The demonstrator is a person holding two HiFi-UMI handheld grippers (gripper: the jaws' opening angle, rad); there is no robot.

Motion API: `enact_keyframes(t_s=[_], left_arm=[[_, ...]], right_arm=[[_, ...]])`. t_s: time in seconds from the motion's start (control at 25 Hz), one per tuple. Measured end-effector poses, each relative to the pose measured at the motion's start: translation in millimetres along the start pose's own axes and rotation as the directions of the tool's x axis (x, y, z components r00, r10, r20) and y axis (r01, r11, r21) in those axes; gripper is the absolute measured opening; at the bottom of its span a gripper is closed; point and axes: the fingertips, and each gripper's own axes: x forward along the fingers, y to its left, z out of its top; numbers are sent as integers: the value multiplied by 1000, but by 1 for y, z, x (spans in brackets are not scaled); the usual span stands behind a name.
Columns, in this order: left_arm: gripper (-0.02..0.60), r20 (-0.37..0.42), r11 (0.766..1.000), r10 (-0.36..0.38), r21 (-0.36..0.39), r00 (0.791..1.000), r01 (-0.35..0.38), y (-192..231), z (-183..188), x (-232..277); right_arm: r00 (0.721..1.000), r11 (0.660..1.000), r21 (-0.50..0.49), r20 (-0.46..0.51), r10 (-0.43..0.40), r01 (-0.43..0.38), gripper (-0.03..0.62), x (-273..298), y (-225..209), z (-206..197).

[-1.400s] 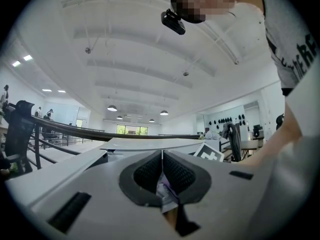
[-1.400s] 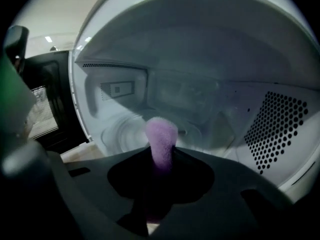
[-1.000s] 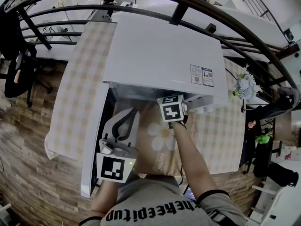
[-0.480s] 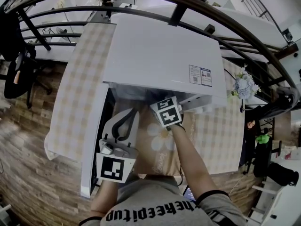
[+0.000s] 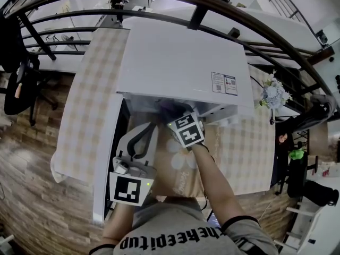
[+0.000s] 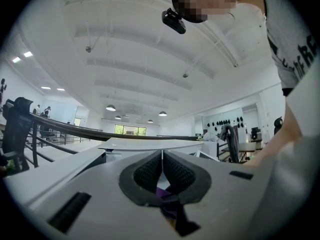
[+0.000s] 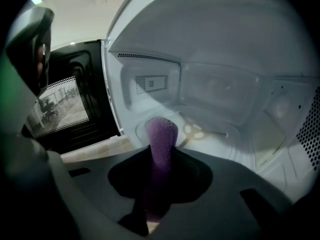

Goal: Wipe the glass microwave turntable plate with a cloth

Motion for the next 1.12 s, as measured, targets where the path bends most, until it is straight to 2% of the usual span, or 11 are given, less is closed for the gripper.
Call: enact_keyframes(t_s=[0.16, 0.4, 0.72, 1.12], left_arm=[[11, 10, 1000, -12, -8, 1000, 12, -1, 2, -1], [11, 18, 1000, -20, -7, 1000, 20, -5, 5, -5], [11, 38, 999, 32, 0, 999, -32, -7, 17, -14], [11, 72, 994, 99, 41, 993, -102, -31, 42, -36]], right_arm=[[1000, 1000, 19, 6, -9, 9, 87, -1, 3, -1], [997, 990, 136, 72, -40, 30, 89, -13, -1, -3], [985, 982, 186, 169, -48, 16, 91, -58, 10, -1], [949, 981, 193, 311, -50, -12, 95, -135, 21, 12]])
